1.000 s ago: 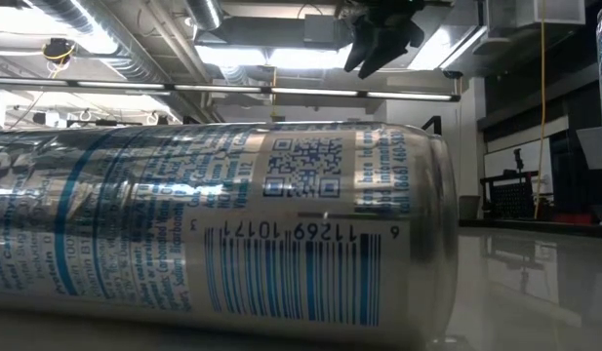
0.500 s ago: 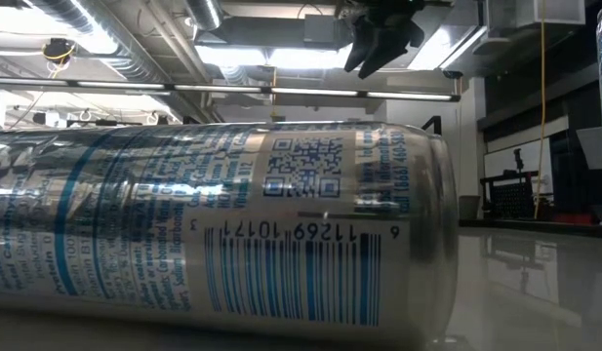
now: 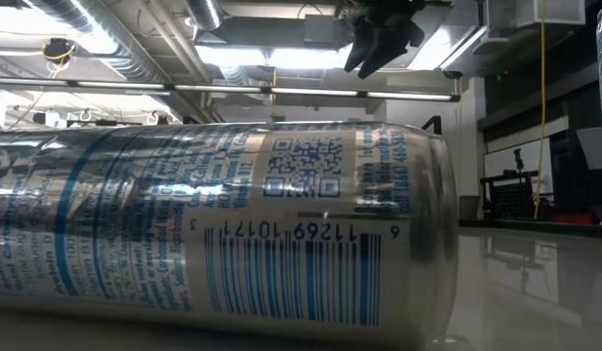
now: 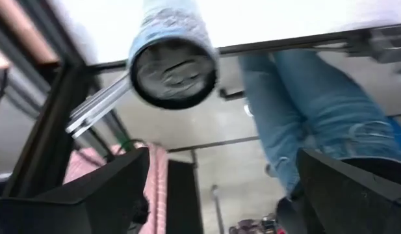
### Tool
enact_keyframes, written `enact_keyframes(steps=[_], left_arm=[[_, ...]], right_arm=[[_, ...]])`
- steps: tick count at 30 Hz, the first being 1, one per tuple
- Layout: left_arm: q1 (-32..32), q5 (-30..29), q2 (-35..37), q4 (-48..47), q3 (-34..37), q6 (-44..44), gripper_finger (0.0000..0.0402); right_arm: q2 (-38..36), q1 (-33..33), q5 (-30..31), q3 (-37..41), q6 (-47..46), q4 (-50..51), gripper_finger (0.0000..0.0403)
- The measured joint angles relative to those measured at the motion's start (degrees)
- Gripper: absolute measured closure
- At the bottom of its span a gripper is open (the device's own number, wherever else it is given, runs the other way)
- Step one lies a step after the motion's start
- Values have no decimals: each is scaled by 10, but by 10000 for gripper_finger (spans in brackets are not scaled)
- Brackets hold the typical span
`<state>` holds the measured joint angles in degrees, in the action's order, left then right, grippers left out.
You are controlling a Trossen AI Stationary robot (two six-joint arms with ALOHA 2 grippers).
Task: Place canned beverage on shelf
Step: Put the white blue soda can on the shelf
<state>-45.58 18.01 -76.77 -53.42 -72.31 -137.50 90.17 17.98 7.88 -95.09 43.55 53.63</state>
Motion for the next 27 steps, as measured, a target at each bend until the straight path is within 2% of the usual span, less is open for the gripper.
enact_keyframes(steps=[16,25,27], left_arm=[[-30,-6,-99,-36,0,-16,21],[-30,-15,-126,-51,0,-14,21],[-30,-31,-127,-50,0,3,21]], right_arm=[[0,0,0,0,0,0,79],[0,0,0,0,0,0,79],[0,0,0,0,0,0,79]])
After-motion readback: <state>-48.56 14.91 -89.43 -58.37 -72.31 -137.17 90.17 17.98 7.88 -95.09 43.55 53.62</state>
